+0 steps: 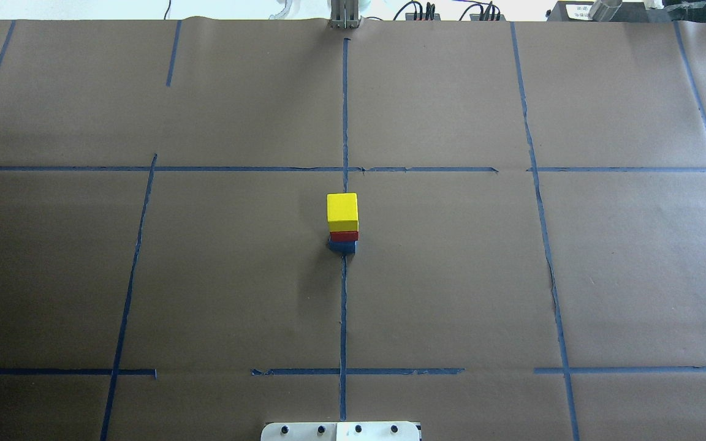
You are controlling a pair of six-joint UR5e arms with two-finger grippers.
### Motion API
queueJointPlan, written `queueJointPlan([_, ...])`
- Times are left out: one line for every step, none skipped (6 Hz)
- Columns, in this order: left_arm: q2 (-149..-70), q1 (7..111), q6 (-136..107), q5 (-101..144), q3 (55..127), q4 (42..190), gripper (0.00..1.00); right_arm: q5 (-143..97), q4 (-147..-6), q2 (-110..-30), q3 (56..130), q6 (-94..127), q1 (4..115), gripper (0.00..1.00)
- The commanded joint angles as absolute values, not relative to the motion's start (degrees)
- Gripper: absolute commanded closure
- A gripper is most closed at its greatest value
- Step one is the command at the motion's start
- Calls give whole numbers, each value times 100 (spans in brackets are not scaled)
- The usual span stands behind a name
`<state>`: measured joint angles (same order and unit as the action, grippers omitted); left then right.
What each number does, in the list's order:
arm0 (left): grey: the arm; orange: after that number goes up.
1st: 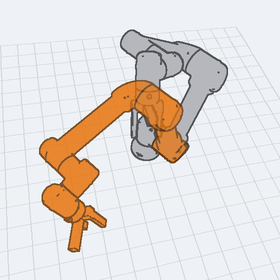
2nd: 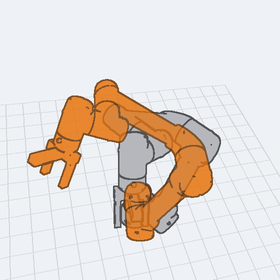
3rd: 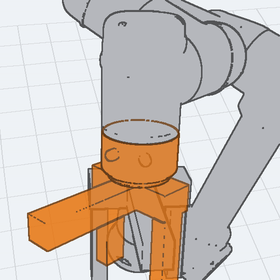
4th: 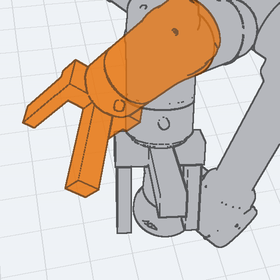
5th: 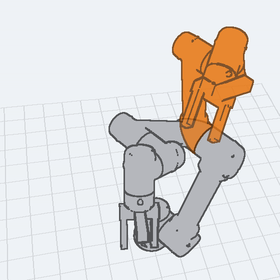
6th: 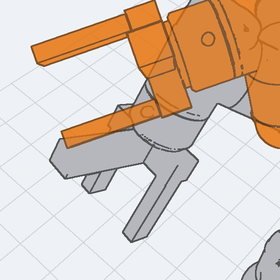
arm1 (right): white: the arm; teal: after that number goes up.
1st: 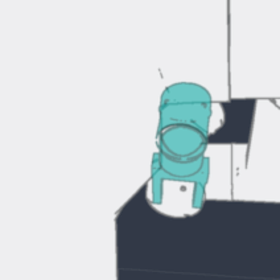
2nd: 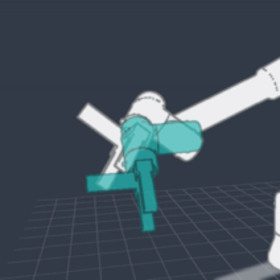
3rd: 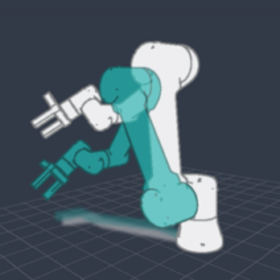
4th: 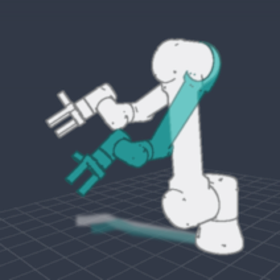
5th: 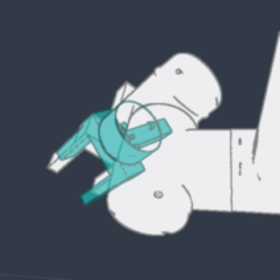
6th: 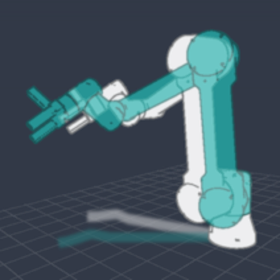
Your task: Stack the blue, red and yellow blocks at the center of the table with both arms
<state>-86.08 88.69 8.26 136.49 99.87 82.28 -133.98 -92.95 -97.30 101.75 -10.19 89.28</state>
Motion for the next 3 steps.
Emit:
queueJointPlan([-8814,8851,817,13658,9714,8261,0,-13682,-9123,-9878,10248,-1046,8930,0])
queueJointPlan([-8789,8859,817,13650,9842,8227,0,-13676,-9132,-9975,10422,-1020,8930,0])
queueJointPlan([-8572,8868,826,13649,10061,8253,0,-13650,-9141,-10002,10485,-1002,8930,0])
